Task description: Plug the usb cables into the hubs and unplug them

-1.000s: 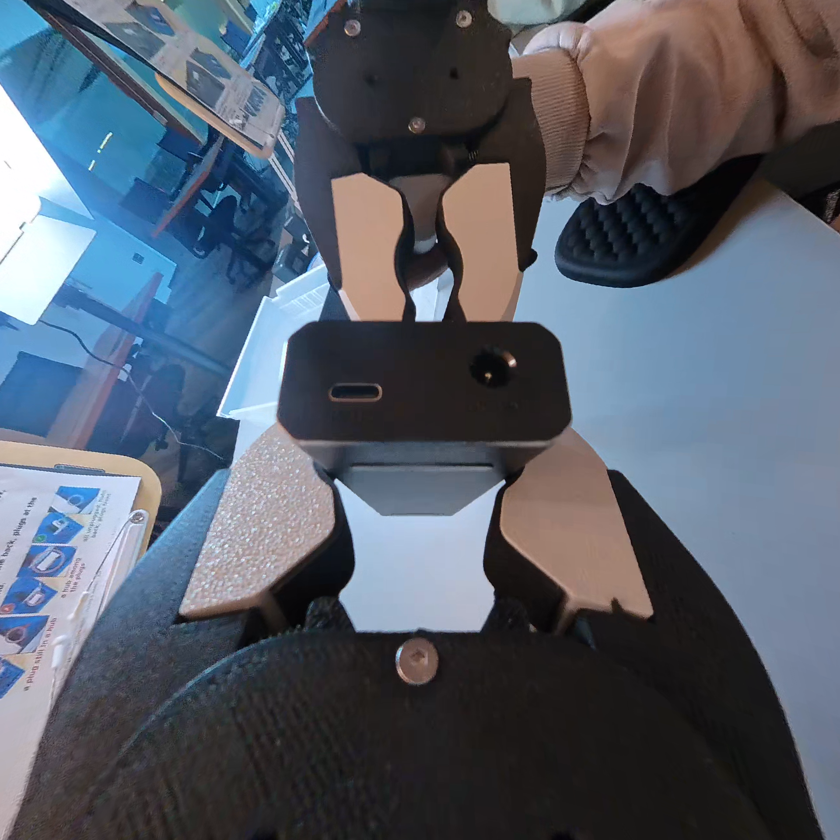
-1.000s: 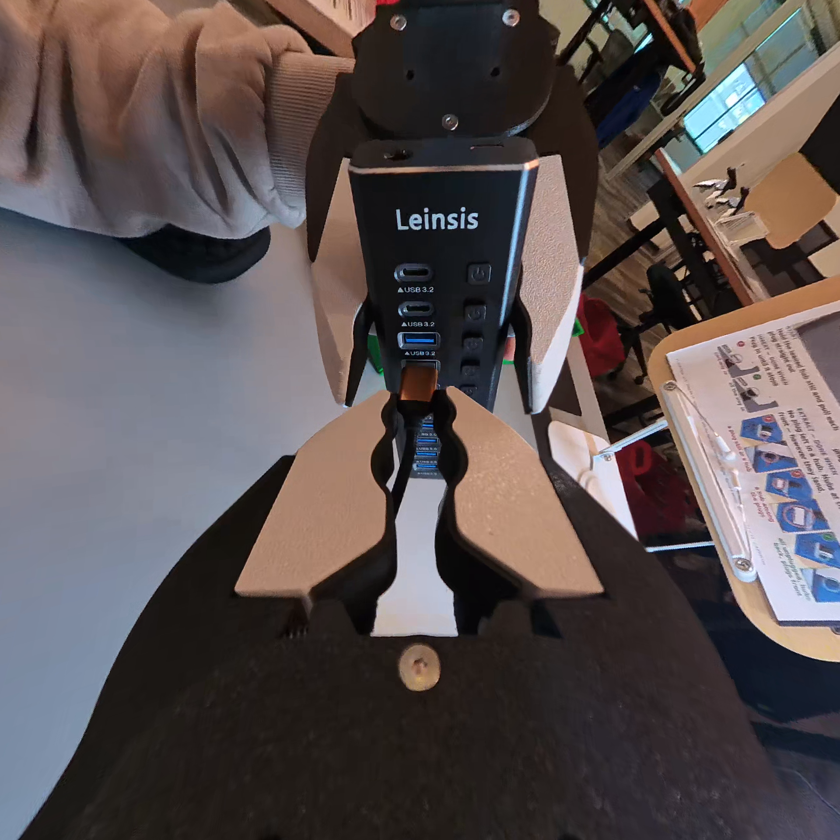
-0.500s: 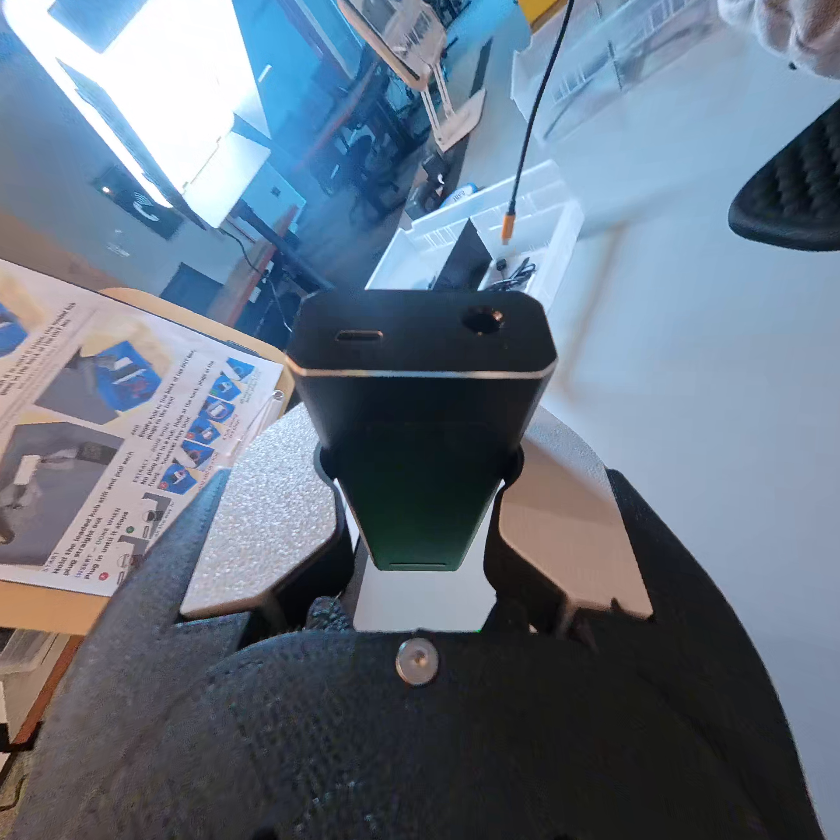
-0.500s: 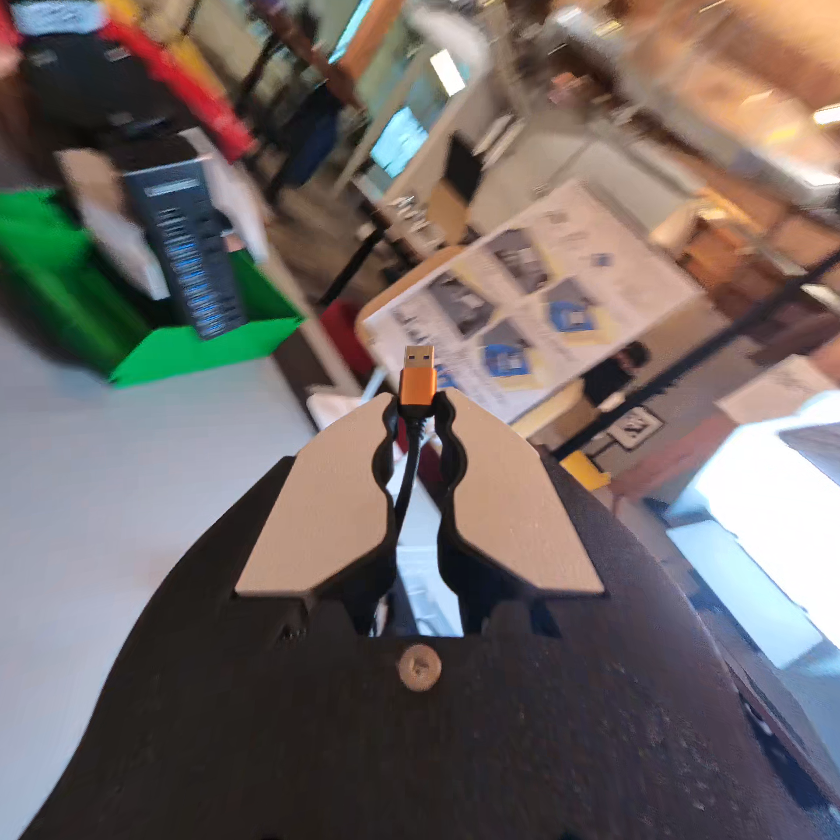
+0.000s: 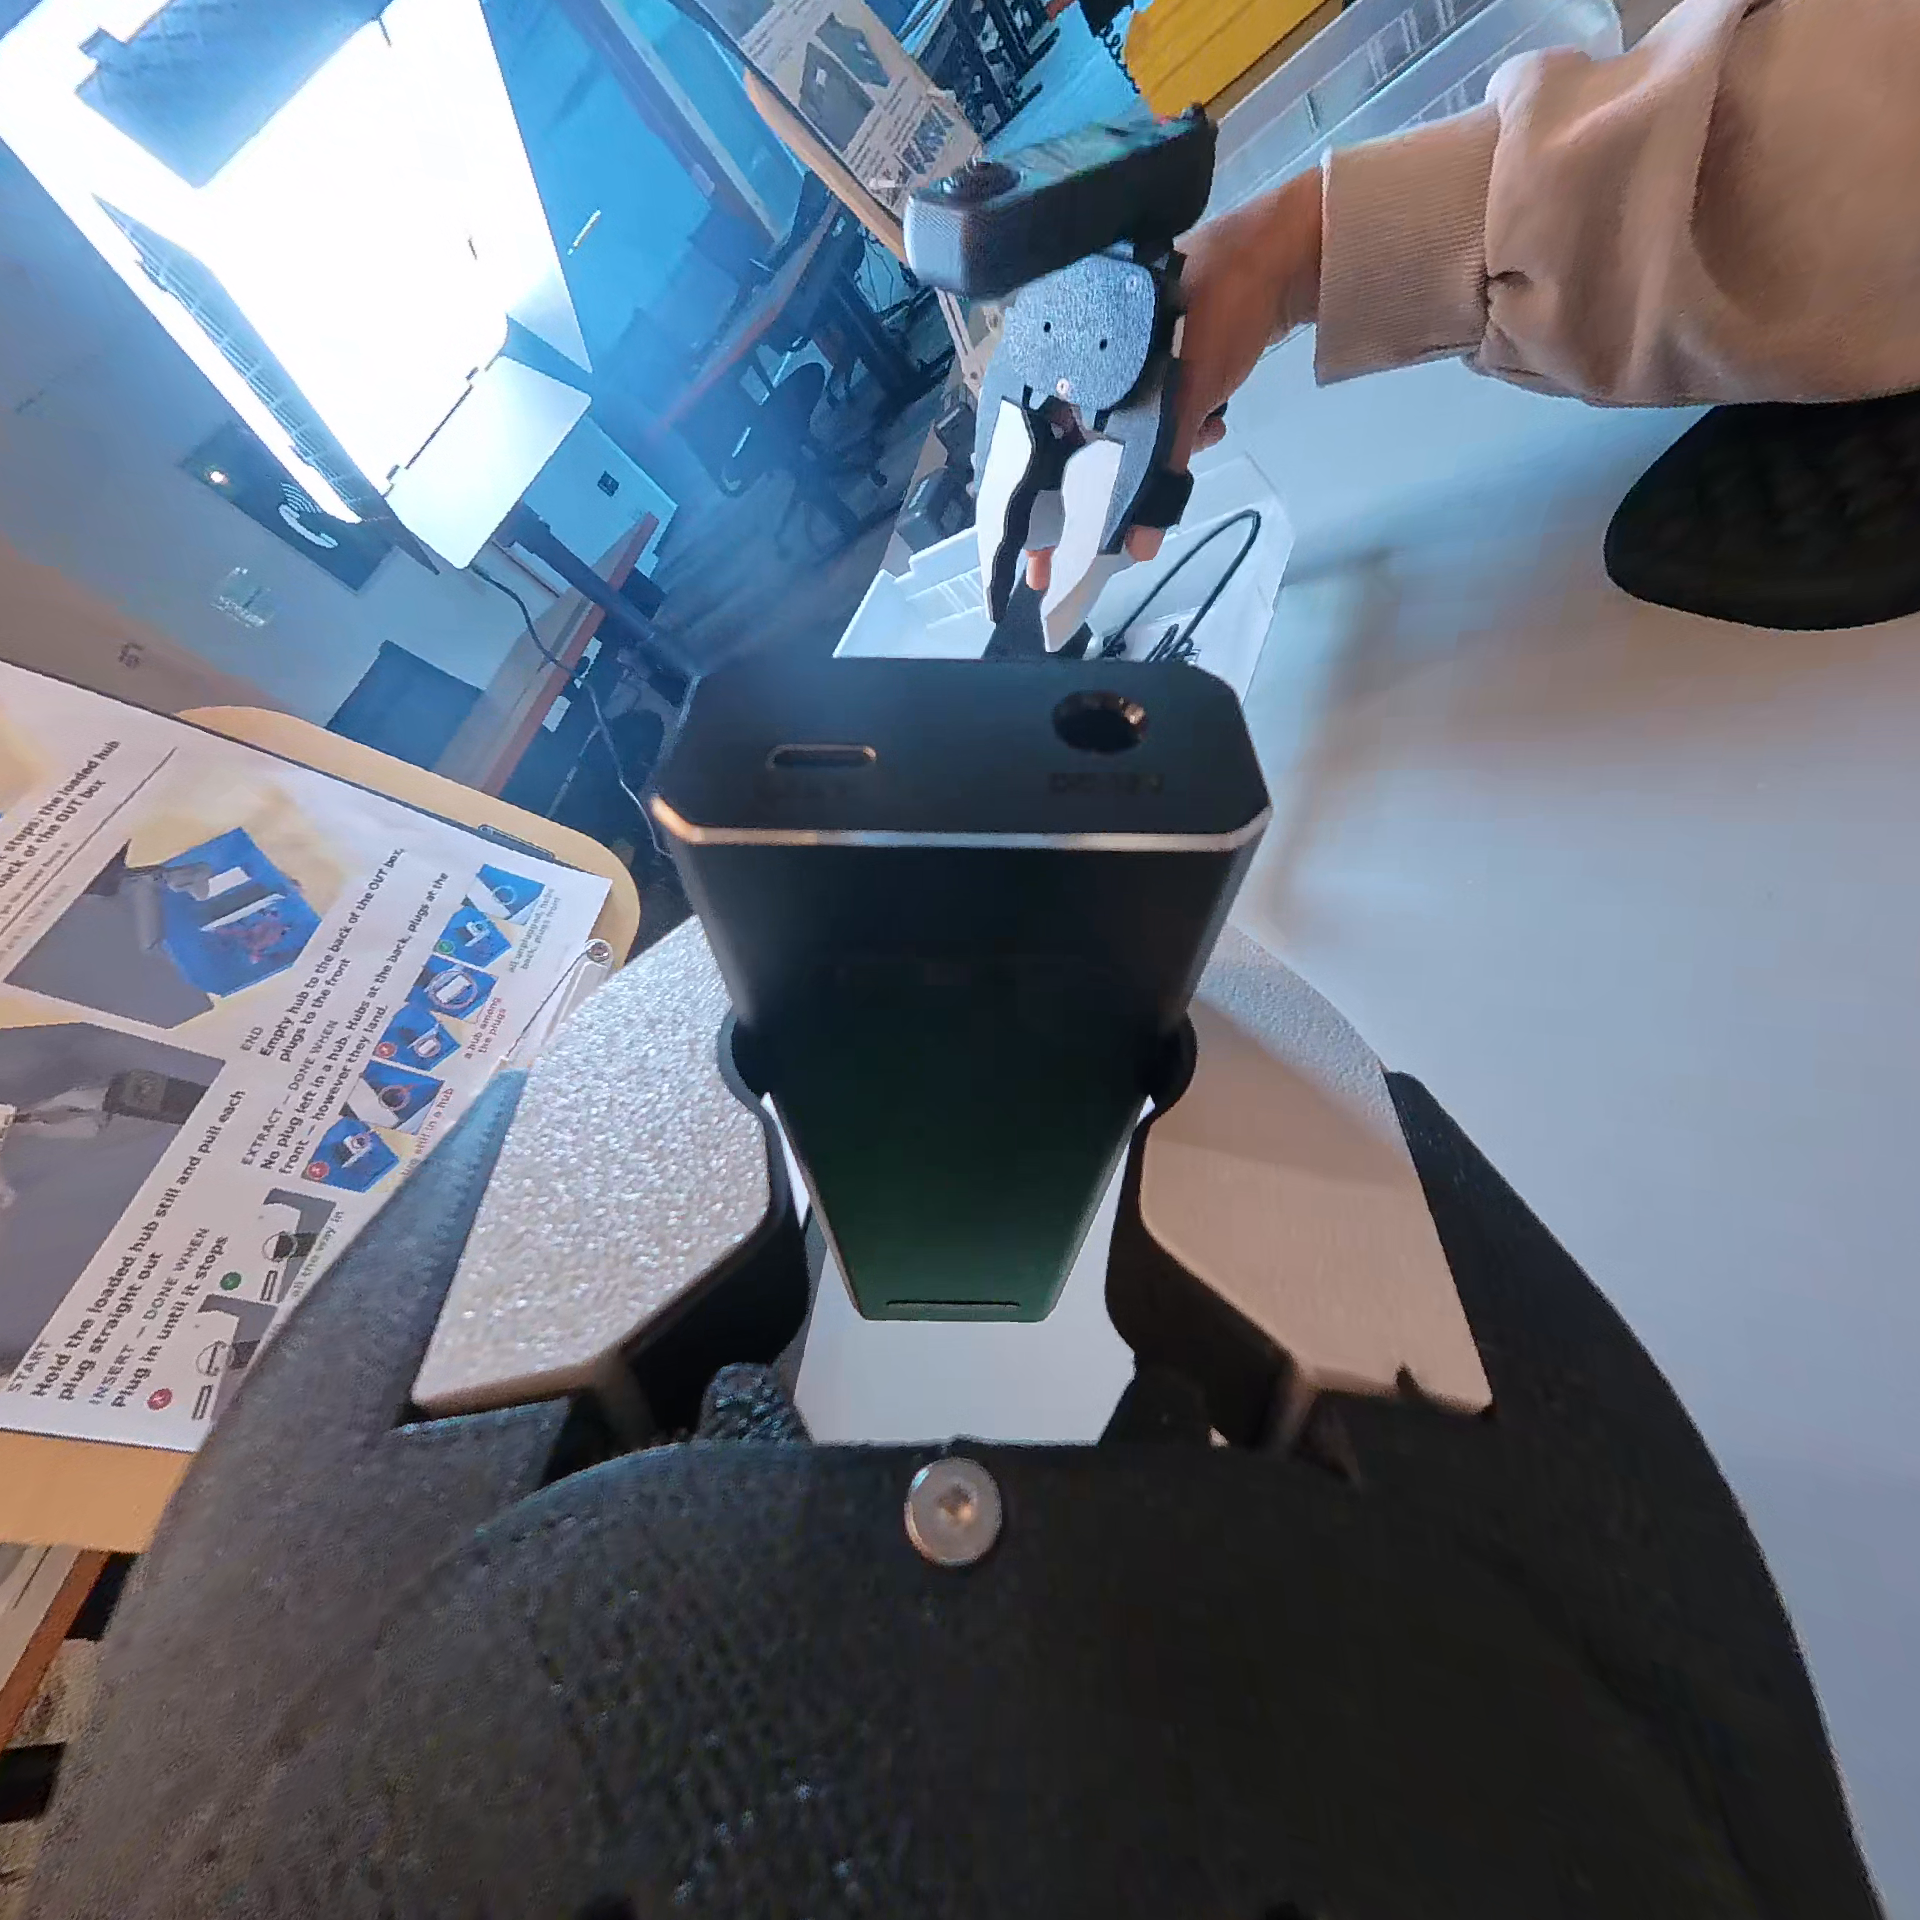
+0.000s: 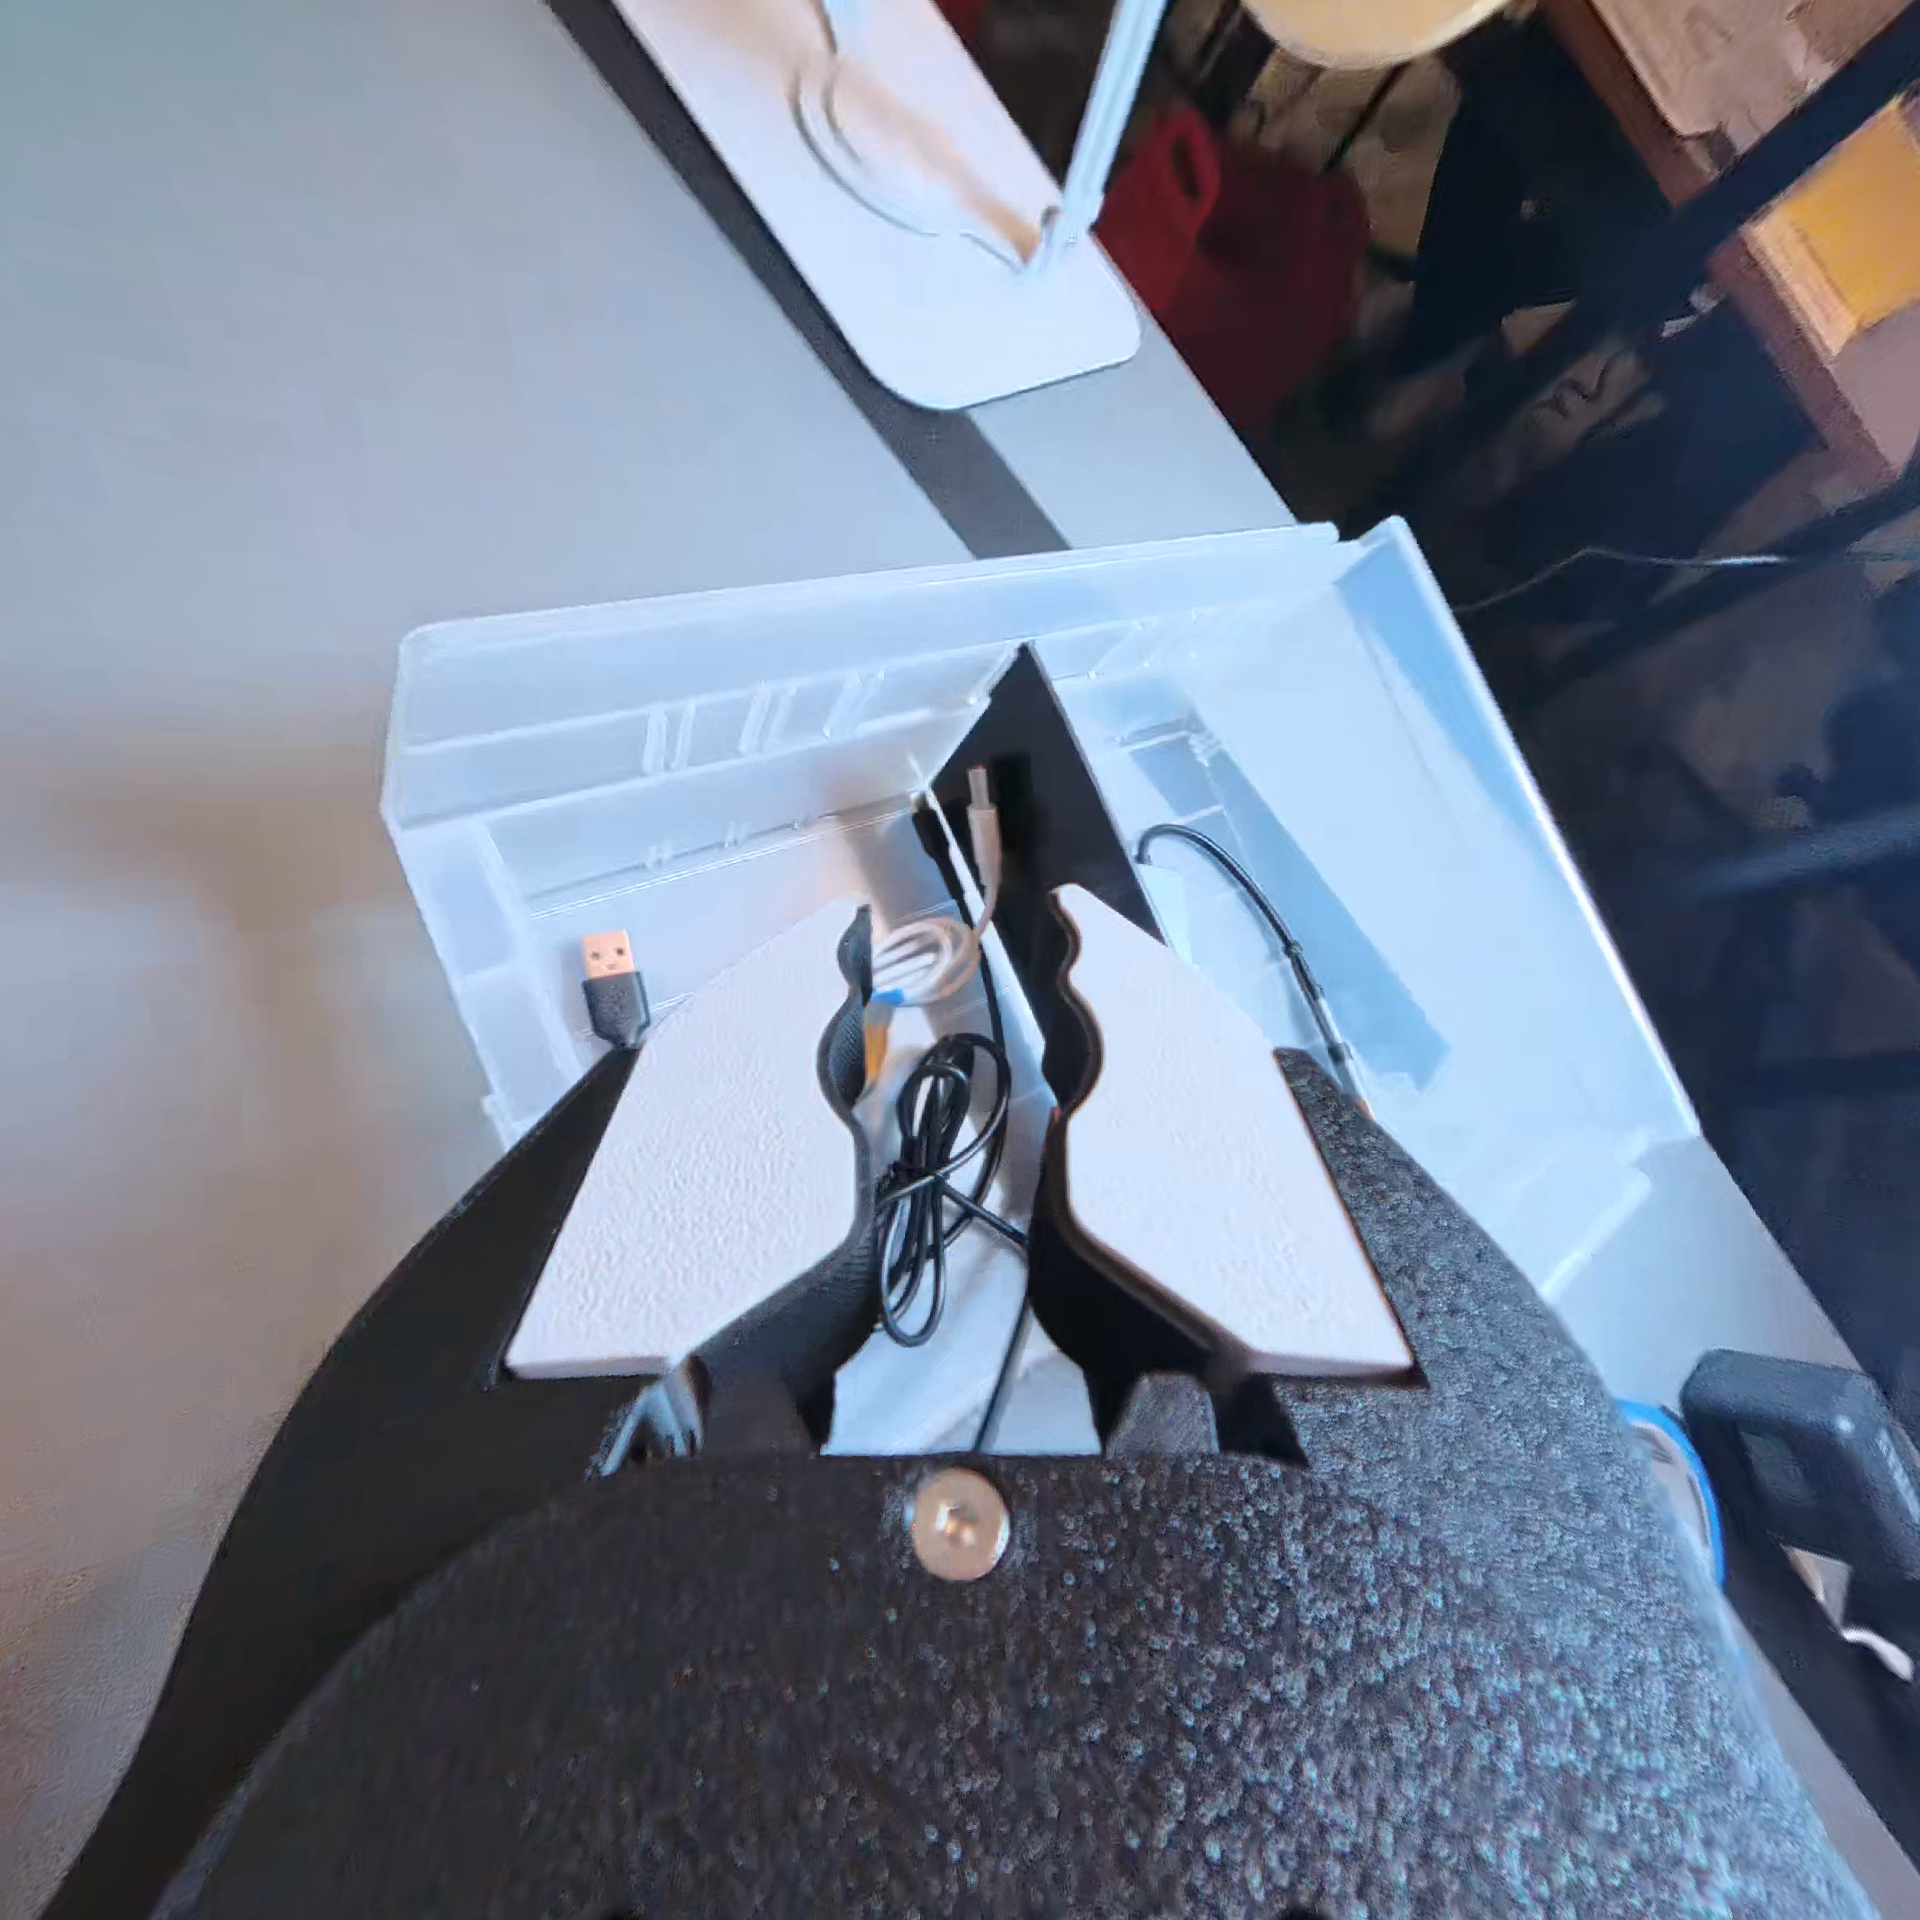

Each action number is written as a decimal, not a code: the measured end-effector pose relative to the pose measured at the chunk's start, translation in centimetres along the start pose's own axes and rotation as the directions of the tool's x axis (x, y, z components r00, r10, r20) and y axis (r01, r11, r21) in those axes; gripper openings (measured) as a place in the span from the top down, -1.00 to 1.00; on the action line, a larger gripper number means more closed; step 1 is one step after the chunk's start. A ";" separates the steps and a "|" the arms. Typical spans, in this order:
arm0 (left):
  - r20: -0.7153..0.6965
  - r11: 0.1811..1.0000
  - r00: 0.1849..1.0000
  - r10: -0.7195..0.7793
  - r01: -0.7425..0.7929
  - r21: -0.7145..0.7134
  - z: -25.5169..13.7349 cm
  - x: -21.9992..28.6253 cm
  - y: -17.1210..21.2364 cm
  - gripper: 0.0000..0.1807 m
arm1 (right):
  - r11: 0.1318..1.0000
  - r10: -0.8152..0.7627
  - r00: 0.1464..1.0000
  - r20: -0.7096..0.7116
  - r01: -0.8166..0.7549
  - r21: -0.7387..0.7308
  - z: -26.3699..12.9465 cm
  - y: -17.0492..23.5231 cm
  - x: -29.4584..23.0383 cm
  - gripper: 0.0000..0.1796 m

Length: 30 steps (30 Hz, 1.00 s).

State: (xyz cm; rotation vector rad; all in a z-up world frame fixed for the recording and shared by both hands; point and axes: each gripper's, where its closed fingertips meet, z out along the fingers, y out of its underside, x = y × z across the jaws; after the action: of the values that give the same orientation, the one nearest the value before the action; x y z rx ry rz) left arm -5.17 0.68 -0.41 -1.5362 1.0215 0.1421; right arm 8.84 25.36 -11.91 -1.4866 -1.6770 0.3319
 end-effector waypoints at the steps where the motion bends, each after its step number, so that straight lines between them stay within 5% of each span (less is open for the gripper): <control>1: -0.004 1.000 1.000 -0.001 0.001 -0.002 0.1 0.1 0.1 0.20 | 1.000 0.000 1.000 0.015 0.000 0.000 -0.2 -0.3 -0.4 0.63; 8: -0.018 1.000 1.000 0.002 -0.003 -0.014 0.6 0.5 0.3 0.21 | 1.000 -0.007 1.000 -0.008 0.007 0.017 -4.5 -2.3 -0.1 0.63; 12: -0.021 1.000 1.000 0.001 -0.001 -0.013 0.8 0.6 0.3 0.20 | 0.948 0.022 0.983 0.182 0.038 -0.316 -5.9 2.9 -3.9 0.64; 18: -0.042 0.999 0.999 0.010 -0.012 -0.032 1.3 1.2 0.5 0.21 | 0.758 0.102 0.975 0.198 0.053 -0.650 -4.2 8.9 -5.4 0.66; 30: -0.052 0.999 0.999 0.005 -0.007 -0.031 1.0 1.2 0.6 0.21 | 0.822 0.194 0.944 0.266 -0.008 -0.569 -3.9 8.5 -5.7 0.94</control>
State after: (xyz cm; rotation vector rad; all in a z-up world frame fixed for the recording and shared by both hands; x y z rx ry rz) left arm -4.34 0.99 -1.86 -1.5725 1.0691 0.1240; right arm 17.16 21.10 -17.71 -2.0515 -2.0699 0.1324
